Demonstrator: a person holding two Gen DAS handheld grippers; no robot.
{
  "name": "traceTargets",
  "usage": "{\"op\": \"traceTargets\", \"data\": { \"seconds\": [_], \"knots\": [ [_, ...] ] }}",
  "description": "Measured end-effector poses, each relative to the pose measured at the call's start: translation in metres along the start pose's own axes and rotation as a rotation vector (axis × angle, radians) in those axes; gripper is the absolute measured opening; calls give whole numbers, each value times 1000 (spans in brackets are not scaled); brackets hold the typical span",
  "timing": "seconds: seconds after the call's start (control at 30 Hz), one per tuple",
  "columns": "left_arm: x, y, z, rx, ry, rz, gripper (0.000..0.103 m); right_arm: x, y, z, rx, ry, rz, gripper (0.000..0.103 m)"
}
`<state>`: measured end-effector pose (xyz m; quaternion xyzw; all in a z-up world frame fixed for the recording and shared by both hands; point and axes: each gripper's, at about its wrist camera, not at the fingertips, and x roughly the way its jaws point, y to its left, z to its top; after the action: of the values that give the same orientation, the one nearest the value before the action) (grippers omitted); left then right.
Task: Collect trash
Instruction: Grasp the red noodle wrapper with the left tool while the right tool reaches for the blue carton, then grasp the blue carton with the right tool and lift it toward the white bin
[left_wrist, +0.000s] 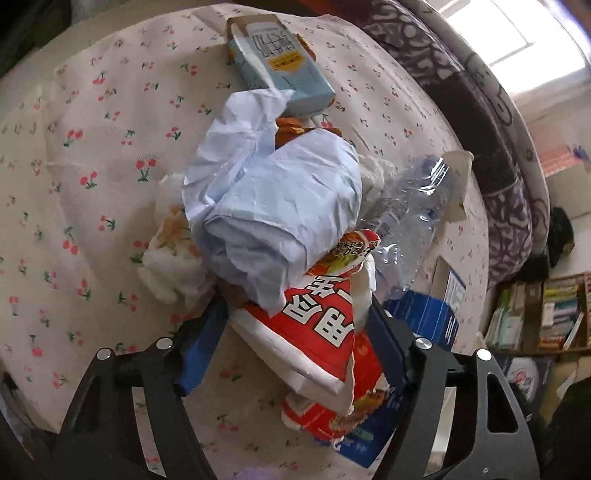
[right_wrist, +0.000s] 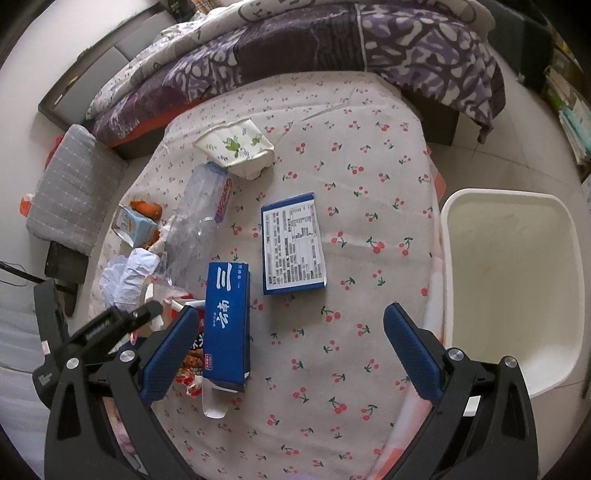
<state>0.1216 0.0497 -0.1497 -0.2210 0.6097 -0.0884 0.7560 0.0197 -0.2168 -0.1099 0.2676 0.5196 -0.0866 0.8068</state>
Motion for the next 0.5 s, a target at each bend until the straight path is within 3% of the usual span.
{"op": "traceTargets", "data": {
  "seconds": [0.13,0.3,0.5],
  "knots": [
    [-2,-7,-5,61,-2,15,61,8,1,-1,8,24,2,98],
    [-14,-14,-17,132,-21,14,59,16,4,-4,12,44,8,98],
    [-51,-24,-29,192,-62,-67,59,26,10,-7,19,69,20,98]
  ]
}}
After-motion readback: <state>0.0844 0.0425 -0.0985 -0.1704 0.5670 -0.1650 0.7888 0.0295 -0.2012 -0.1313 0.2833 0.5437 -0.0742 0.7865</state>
